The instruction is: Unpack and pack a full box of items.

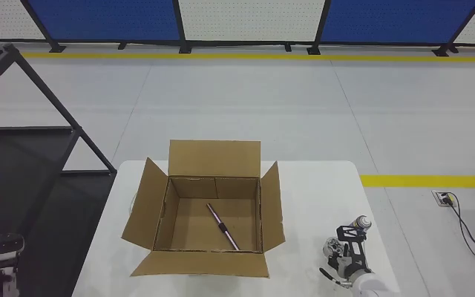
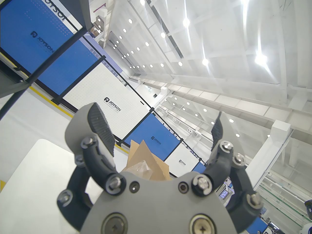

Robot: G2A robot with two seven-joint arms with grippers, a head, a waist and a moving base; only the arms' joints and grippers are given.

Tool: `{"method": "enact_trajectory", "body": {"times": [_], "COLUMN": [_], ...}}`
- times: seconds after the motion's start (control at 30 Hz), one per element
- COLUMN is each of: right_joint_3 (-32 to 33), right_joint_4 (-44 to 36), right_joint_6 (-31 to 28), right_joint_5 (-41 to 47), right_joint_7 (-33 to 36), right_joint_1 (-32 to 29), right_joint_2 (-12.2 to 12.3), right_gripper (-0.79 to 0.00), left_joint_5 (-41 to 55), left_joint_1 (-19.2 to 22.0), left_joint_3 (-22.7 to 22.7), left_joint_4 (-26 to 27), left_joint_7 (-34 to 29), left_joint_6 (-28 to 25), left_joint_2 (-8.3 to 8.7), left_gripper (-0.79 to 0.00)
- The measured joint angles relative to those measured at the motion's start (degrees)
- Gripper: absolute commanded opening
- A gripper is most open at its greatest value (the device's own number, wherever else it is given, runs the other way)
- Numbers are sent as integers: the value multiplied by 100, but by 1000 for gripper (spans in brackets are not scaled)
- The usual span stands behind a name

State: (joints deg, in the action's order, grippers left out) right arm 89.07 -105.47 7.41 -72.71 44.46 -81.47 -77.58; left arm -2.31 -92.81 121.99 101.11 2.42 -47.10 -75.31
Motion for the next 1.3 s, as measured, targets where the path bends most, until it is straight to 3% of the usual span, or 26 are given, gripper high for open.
{"method": "enact_trajectory", "body": {"times": [0.13, 0.17, 0.57, 0.73, 0.87, 1.17, 1.3], "right_joint_3": [90, 137, 345, -120, -902, -2803, -2990], "right_joint_4": [-289, -450, -2795, -2918, -2917, -2564, -2398], "right_joint_6": [13, -1, -395, -829, -1074, -836, -737], "right_joint_5": [159, 183, -282, -654, -951, -1197, -1363], "right_joint_7": [-207, -272, -329, -476, -126, 748, 922], "right_joint_1": [-88, -155, -541, 200, 1020, 2376, 2629], "right_joint_2": [5, 10, 86, 109, 88, -108, -146], "right_gripper": [-714, -782, -785, -785, -785, -785, -785], "left_joint_5": [0, 0, 0, 0, 0, 0, 0], "left_joint_1": [0, 0, 0, 0, 0, 0, 0], "left_joint_3": [0, 0, 0, 0, 0, 0, 0], "left_joint_4": [0, 0, 0, 0, 0, 0, 0], "left_joint_7": [0, 0, 0, 0, 0, 0, 0], "left_joint_6": [0, 0, 0, 0, 0, 0, 0], "left_joint_2": [0, 0, 0, 0, 0, 0, 0], "left_gripper": [0, 0, 0, 0, 0, 0, 0]}}
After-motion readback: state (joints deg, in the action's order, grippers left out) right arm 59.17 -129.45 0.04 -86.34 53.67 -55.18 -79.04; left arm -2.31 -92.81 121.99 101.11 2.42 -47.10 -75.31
